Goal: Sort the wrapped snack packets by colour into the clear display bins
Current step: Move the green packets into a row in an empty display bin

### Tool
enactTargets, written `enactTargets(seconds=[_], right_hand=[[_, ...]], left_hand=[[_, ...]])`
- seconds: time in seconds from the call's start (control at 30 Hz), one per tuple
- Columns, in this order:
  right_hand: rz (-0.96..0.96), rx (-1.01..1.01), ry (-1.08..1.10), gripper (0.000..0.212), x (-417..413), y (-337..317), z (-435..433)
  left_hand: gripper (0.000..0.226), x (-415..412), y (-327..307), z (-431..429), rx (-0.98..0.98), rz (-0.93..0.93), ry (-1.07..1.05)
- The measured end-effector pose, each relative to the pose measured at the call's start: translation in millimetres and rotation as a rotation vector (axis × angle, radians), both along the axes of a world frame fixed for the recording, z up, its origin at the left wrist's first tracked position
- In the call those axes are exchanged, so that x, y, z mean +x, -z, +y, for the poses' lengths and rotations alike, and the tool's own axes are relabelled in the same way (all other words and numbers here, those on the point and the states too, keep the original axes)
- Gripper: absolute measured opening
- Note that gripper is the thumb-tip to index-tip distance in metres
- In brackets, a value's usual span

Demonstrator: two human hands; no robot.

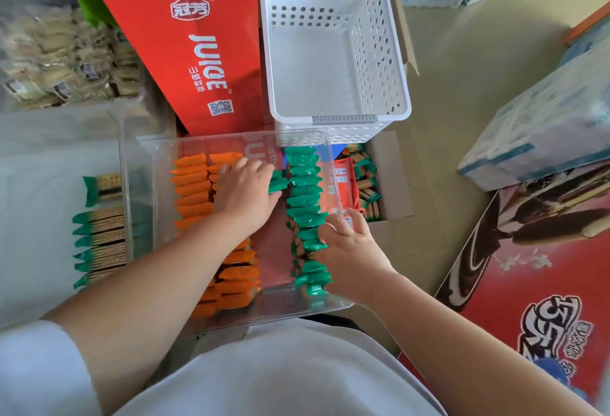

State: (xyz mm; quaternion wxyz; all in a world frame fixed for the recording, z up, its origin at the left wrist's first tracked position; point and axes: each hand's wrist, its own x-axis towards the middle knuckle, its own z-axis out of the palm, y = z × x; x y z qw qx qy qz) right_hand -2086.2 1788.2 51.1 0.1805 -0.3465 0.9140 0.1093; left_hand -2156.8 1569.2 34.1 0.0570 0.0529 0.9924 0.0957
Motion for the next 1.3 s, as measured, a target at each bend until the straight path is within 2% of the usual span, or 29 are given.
enactTargets(seconds=[0.13, 0.3, 0.53, 0.67, 0.8, 0.93, 1.03, 1.2, 1.3], right_hand=[[0.012, -0.012, 0.028, 0.035, 0.1, 0.4, -3.7], [0.051, -0.034, 0.066, 0.044, 2.8, 3.3, -6.6], [0.083, -0.014, 0.075, 0.049, 6.0, -1.5, -14.1], [0.085, 0.018, 0.092, 0.041, 7.8, -2.3, -16.2], [0.058, 0.094, 0.094, 0.051, 7.3, -3.8, -17.7], [0.044, 0.071, 0.079, 0.047, 6.2, -7.2, -18.1], [0.014, -0.005, 0.060, 0.050, 3.4, -11.3, -16.9], [-0.006, -0.264, 0.046, 0.062, -9.3, -29.0, -1.9], [-0.029, -0.456, 0.086, 0.057, -15.9, -40.7, 2.1]], left_hand=[[0.035, 33.9, -16.9, -17.9, 0.163, 0.044, -0.044], [0.030, 74.1, -23.6, -21.8, 0.281, -0.079, 0.009], [0.030, 91.4, -38.4, -31.0, 0.541, -0.106, -0.105], [0.033, 97.3, -43.8, -37.5, 0.592, -0.117, -0.206], [0.031, 102.9, -42.0, -41.4, 0.608, -0.130, -0.277], [0.030, 107.8, -47.7, -41.2, 0.656, -0.147, -0.346], [0.026, 111.0, -54.5, -40.8, 0.715, -0.162, -0.397], [0.025, 113.1, -71.1, -47.1, 0.728, -0.184, -0.432], [0.027, 117.2, -82.0, -56.7, 0.745, -0.185, -0.471]])
